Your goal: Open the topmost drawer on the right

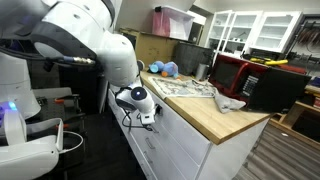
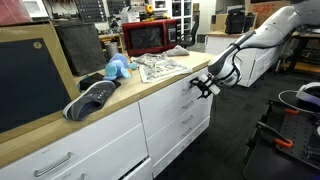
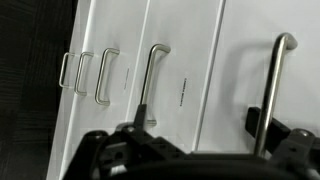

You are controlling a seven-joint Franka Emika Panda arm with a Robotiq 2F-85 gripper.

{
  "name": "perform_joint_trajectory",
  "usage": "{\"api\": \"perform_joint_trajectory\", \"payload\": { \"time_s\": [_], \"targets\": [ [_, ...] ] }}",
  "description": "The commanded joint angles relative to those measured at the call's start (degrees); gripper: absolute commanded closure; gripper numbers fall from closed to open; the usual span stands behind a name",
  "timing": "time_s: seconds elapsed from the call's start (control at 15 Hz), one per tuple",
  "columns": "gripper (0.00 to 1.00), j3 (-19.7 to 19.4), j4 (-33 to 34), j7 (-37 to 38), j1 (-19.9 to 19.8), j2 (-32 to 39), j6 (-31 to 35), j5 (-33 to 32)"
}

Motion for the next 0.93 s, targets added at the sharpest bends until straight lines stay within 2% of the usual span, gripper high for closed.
{"api": "perform_joint_trajectory", "payload": {
  "time_s": [0.0,0.53,0.67,0.87],
  "targets": [
    [0.0,-5.6,-1.9,-0.3,5.2,-4.5,-0.1,4.0],
    [0.0,-11.6,-9.5,1.2,11.0,-14.2,-0.2,8.5],
    [0.0,-10.9,-11.6,1.5,9.6,-15.2,0.0,7.3],
    [0.0,-6.0,-13.1,1.4,2.2,-13.7,0.0,3.2]
  ]
}}
